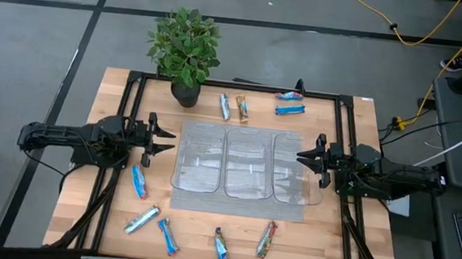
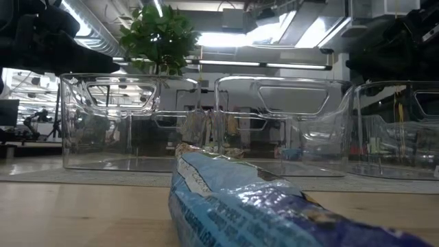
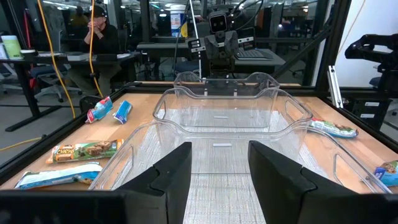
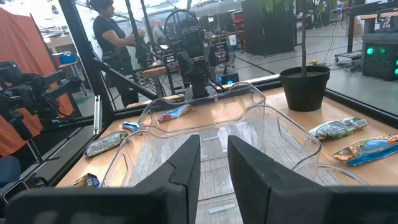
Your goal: Pick and place Granola Bars by type
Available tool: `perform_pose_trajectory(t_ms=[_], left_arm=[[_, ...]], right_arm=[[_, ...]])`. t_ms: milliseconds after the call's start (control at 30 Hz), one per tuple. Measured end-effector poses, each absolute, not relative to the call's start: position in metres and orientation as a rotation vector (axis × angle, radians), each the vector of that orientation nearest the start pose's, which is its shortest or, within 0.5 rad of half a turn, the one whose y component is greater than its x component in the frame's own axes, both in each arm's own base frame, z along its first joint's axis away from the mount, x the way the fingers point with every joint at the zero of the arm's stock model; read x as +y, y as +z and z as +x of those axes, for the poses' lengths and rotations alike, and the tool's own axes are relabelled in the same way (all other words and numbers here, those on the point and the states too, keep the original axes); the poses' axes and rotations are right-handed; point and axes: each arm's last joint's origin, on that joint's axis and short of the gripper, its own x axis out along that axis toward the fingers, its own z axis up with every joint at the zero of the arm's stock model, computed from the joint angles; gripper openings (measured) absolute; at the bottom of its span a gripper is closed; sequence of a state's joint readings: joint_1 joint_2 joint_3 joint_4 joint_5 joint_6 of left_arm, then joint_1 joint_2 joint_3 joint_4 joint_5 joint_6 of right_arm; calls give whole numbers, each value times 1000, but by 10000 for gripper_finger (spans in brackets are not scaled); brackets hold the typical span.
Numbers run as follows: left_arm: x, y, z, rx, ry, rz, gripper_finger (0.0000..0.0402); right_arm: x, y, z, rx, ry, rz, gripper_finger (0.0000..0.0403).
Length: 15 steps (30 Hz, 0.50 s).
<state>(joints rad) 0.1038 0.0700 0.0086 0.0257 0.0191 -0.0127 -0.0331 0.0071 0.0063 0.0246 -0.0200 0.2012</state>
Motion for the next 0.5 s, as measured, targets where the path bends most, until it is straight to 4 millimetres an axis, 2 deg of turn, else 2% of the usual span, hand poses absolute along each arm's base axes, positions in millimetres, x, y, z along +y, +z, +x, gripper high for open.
perform_pose_trajectory(t_ms=[500], left_arm=[[10,163,101,35,85,-15,152]], right_arm=[[-3,167,98,-25,-11,201,85]])
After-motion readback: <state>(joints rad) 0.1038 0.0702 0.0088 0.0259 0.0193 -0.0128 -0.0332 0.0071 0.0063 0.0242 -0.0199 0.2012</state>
